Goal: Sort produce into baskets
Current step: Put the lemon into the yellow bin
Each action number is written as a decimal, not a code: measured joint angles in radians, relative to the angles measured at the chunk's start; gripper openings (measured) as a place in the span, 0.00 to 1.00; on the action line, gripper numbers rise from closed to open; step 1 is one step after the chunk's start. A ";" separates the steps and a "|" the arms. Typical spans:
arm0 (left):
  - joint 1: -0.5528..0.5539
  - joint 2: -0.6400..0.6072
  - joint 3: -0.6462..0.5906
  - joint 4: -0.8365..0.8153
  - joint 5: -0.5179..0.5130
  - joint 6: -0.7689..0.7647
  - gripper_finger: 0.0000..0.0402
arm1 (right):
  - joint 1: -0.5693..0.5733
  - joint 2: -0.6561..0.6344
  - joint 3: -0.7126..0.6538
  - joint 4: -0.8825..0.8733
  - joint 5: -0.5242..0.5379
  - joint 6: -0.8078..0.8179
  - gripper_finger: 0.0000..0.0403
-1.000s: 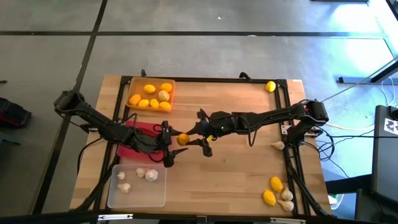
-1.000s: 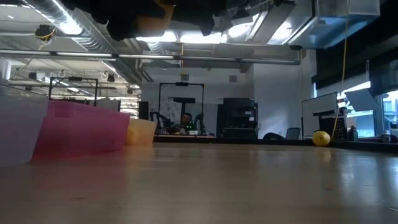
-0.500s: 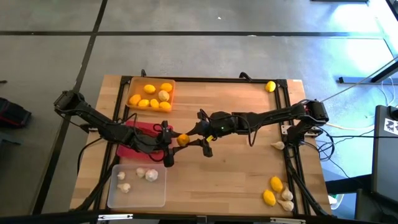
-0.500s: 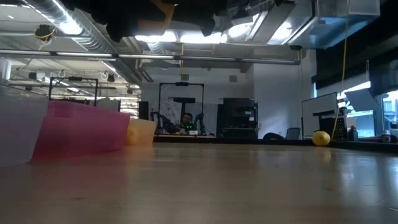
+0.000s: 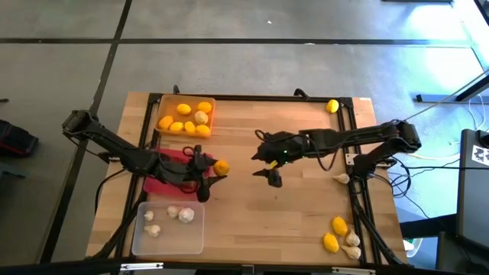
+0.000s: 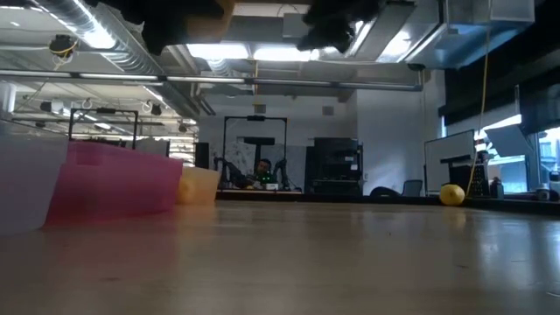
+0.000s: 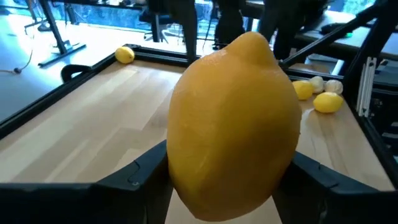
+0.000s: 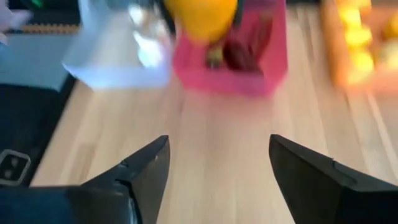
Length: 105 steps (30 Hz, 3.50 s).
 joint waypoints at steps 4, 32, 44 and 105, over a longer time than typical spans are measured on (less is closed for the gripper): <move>0.031 -0.065 0.000 -0.074 -0.004 -0.047 0.55 | 0.001 -0.005 -0.001 -0.127 0.009 0.046 0.67; 0.685 -0.160 0.053 -0.713 0.063 -0.278 0.55 | 0.001 0.082 -0.002 -0.251 0.053 0.055 0.66; 0.945 -0.159 -0.007 -0.723 0.252 -0.268 0.55 | 0.001 0.082 -0.002 -0.249 0.053 0.055 0.66; 1.085 -0.109 0.012 -0.684 0.393 -0.108 0.73 | 0.001 0.082 -0.001 -0.199 0.053 0.045 0.66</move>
